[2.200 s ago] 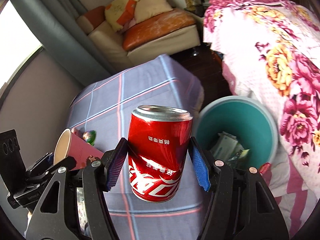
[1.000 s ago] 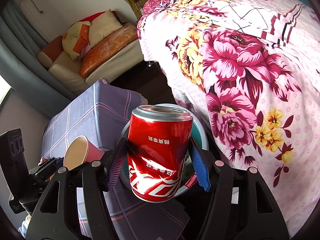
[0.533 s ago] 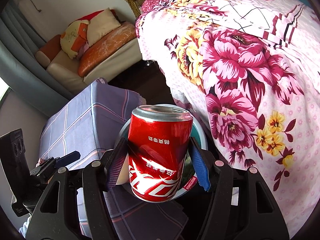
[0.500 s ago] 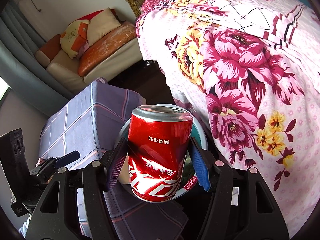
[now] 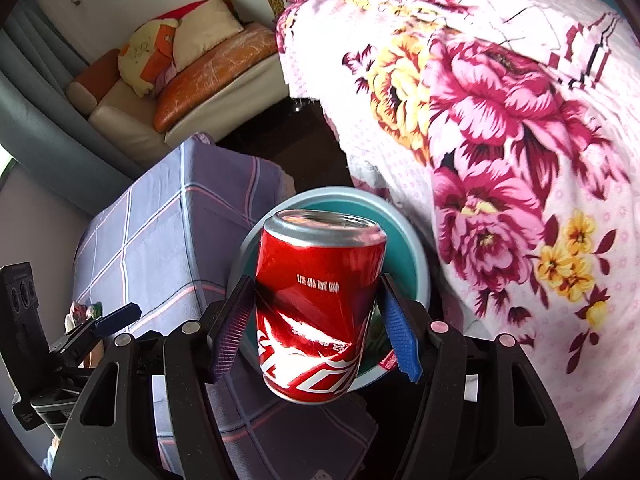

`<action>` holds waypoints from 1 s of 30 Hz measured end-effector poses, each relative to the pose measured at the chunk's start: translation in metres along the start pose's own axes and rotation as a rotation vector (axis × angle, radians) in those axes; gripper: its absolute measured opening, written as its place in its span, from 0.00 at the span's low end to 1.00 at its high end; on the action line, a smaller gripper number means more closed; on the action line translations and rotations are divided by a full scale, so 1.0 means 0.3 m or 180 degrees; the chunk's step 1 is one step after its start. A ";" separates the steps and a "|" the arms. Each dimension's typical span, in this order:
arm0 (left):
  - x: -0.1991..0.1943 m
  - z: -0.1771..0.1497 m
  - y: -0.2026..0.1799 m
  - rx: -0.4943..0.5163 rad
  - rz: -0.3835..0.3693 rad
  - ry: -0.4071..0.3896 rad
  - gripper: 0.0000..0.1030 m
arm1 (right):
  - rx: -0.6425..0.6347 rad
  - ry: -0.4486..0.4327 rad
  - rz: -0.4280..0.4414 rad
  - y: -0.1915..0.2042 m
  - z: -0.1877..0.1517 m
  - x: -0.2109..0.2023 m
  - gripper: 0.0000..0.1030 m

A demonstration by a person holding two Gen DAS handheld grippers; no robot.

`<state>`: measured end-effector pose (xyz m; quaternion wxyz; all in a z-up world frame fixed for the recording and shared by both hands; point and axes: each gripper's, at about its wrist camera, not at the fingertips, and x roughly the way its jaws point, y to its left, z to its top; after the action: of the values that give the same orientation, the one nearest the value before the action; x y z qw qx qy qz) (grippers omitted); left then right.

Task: Collect trash
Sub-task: 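Open the right gripper over the wastebasket to drop the red can, then grasp the wooden bowl with the right gripper while the left grasps the blue-white snack bag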

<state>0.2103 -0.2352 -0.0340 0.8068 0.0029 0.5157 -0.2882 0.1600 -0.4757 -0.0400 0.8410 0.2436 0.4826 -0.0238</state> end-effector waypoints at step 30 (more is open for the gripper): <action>-0.421 -0.229 0.330 -0.0435 0.0318 -0.0468 0.90 | -0.0611 0.0136 0.0137 0.468 -0.139 -0.056 0.75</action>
<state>0.1613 -0.0735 0.0102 0.8541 -0.0475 0.4728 -0.2113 0.1562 -0.3374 0.0108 0.8503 0.1727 0.4951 0.0458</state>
